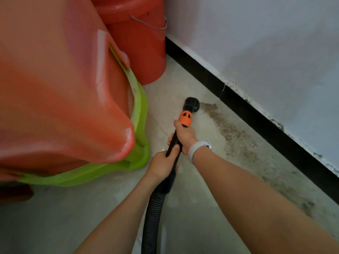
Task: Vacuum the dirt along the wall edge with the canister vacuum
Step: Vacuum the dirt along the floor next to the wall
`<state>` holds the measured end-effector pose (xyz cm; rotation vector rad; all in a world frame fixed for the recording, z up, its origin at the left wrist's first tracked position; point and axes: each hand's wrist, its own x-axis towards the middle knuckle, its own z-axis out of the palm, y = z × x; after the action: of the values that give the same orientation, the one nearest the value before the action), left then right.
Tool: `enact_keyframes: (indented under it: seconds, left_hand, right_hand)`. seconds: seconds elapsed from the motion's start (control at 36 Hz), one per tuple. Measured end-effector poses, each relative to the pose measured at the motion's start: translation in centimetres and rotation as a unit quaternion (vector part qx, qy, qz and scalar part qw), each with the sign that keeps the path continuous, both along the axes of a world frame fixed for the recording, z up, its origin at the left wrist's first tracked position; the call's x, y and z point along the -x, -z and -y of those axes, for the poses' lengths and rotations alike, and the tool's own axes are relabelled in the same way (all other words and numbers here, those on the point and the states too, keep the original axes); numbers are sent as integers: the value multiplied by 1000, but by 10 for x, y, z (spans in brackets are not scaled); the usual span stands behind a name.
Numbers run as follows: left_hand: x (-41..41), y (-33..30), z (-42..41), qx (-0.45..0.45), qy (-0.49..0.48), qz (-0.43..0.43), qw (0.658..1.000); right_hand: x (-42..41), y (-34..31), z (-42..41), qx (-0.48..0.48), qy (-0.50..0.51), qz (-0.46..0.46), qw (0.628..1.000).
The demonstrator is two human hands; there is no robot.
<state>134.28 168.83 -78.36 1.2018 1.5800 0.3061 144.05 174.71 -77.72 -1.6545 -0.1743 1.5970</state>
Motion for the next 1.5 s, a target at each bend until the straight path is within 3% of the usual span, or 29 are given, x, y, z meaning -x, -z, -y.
enact_keyframes:
  seconds: [0.28,0.53,0.72,0.92,1.14,1.5]
  left_hand:
    - [-17,-3,13,-10,-21,-25,999]
    - [-32,-25,31,31,-9,-25,999]
    - [-22,-29,32,27,91,-51,994]
    - [-13,-13,22,31,132,-21,990]
    - [12,-2,8,19,92,11,996]
    - [33,5,-34,-3,15,20,1000]
  right_hand:
    - [-16,4,10,-19,-16,-4,1000]
    - [-40,-10,34,24,-11,-38,999]
    - [-39,-4,51,39,60,-41,997]
    - [-34,9,47,43,92,3,995]
    - [-6,16,31,16,83,24,996]
    - [26,26,-36,-29,-25,39,999]
